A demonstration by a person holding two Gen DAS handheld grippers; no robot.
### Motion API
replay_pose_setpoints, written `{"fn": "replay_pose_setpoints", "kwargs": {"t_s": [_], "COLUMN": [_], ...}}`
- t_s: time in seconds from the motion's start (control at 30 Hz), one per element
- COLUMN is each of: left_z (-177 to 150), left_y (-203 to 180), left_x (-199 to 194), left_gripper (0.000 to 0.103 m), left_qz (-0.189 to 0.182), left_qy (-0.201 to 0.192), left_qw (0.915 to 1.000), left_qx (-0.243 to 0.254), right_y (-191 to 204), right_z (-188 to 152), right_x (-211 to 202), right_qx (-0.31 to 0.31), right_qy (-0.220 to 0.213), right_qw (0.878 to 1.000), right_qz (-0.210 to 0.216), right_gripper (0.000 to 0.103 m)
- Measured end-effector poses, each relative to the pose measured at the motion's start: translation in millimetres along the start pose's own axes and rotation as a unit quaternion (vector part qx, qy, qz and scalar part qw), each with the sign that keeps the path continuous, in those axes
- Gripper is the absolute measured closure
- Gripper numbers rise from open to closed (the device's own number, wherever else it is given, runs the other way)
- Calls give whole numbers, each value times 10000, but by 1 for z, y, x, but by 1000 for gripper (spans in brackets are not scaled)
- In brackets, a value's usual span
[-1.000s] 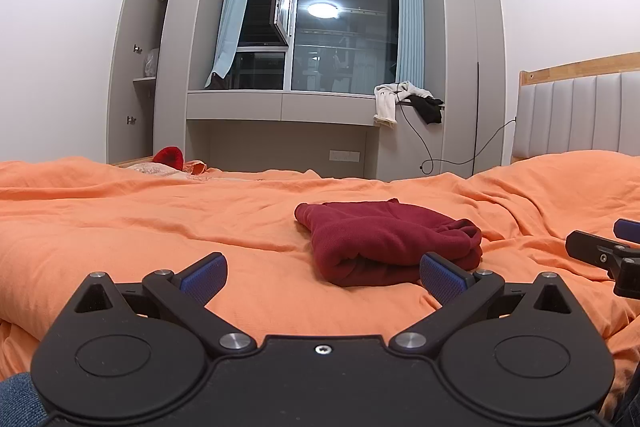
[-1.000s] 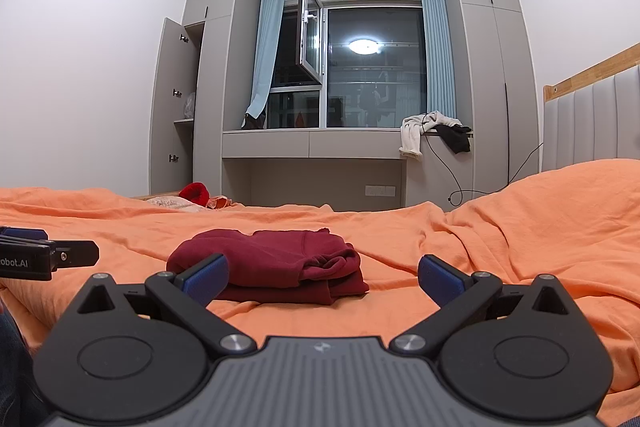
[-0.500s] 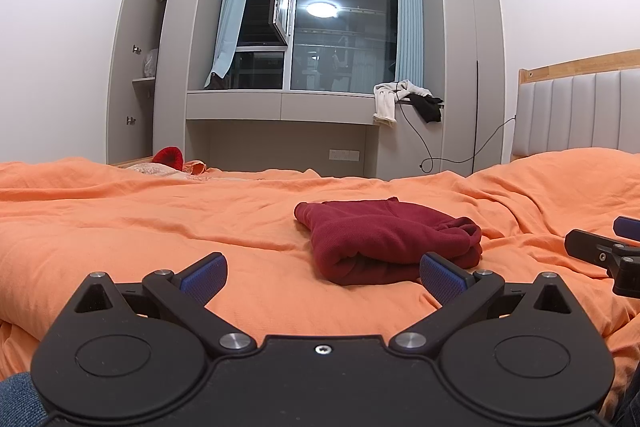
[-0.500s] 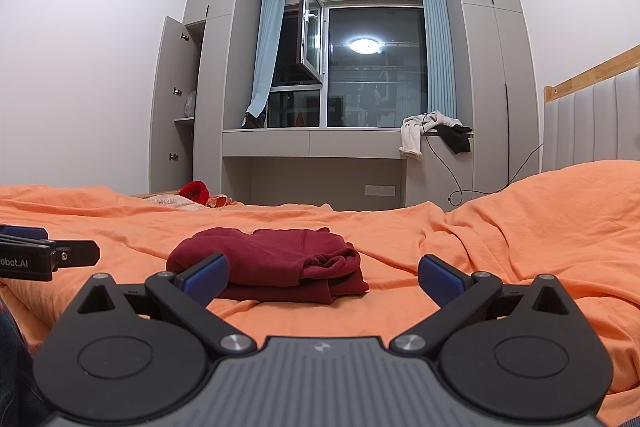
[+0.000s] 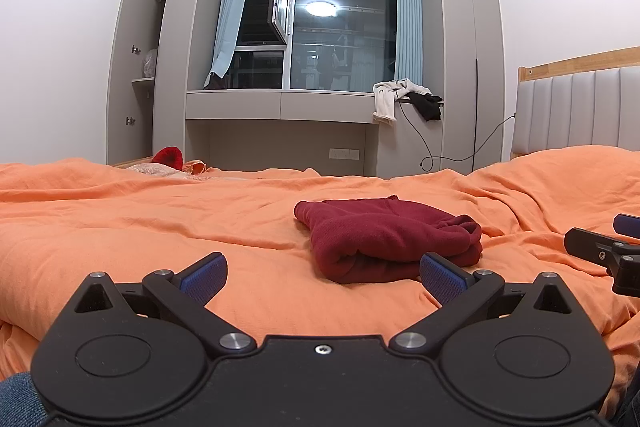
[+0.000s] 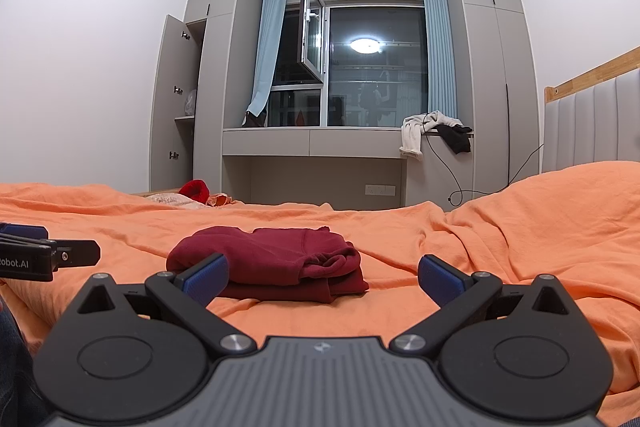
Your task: Fold small clothes
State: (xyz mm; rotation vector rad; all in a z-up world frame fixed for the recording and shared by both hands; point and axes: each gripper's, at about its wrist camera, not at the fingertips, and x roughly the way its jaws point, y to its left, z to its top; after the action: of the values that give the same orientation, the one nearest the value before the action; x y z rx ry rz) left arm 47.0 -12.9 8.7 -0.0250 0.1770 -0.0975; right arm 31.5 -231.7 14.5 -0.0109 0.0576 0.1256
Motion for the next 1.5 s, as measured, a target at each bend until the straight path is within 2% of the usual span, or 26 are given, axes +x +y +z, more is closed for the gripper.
{"fn": "replay_pose_setpoints", "kwargs": {"t_s": [1.0, 1.17, 1.3, 1.5], "left_z": [1, -1, -4, -5], "left_y": [0, 4, 1, 4], "left_x": [-1, -4, -6, -11], "left_gripper": [1, 1, 0, 0], "left_qz": [-11, -363, -220, -224], "left_qy": [10, -9, -17, -12], "left_qw": [10000, 9993, 9996, 9996], "left_qx": [12, -23, 168, 192], "right_y": [1, 1, 1, 2], "right_z": [2, 2, 2, 3], "right_x": [-1, -2, -2, -2], "right_qx": [-14, -17, -15, -22], "right_qy": [6, 7, 7, 10], "right_qw": [10000, 10000, 10000, 10000], "right_qz": [-1, 1, 0, 0], "right_gripper": [0, 0, 0, 0]}}
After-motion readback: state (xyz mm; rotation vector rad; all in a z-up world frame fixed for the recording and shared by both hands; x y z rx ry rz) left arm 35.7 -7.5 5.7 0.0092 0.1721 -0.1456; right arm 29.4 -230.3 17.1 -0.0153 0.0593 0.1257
